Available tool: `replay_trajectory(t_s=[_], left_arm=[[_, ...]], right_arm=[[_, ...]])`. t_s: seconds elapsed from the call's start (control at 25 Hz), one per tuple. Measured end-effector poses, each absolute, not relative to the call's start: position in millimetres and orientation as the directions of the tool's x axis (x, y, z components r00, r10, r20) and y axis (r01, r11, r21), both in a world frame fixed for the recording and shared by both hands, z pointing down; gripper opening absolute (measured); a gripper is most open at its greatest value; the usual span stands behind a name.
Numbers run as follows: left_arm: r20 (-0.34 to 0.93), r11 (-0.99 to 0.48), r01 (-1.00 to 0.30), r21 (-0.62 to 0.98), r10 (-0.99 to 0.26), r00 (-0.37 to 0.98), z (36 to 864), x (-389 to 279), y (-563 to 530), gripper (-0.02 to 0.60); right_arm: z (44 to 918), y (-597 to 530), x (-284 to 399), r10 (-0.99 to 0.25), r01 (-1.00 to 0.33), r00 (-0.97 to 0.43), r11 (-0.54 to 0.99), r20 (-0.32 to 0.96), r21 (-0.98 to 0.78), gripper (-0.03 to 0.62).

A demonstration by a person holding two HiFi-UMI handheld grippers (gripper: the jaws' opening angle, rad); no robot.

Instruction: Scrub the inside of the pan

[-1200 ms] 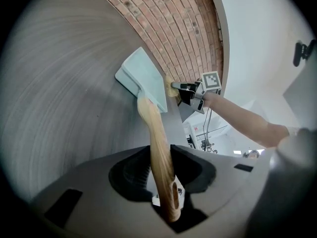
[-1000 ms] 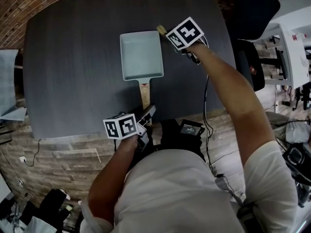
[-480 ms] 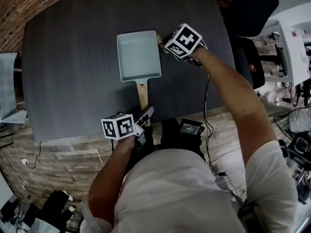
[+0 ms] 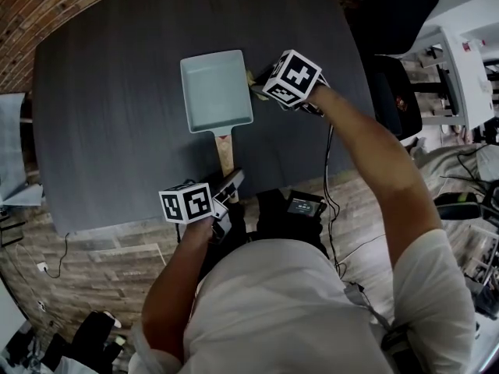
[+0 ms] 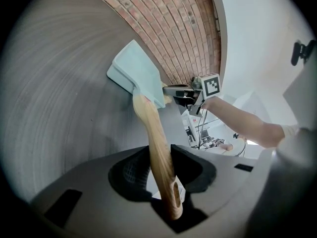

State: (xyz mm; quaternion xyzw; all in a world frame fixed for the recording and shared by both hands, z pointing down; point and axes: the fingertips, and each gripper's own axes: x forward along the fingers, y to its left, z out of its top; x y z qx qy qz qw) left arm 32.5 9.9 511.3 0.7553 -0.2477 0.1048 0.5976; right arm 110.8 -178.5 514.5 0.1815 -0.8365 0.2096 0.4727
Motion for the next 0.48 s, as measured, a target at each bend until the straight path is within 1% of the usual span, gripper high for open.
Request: replay_trajectory(t_s=[0.48], left_arm=[[0.446, -0.163, -0.49, 0.856, -0.244, 0.861, 511, 36, 9, 0.126]], right_arm=[[517, -135, 107, -0.018, -0.44, -0.526, 0.861, 0.85, -0.255, 0.032]])
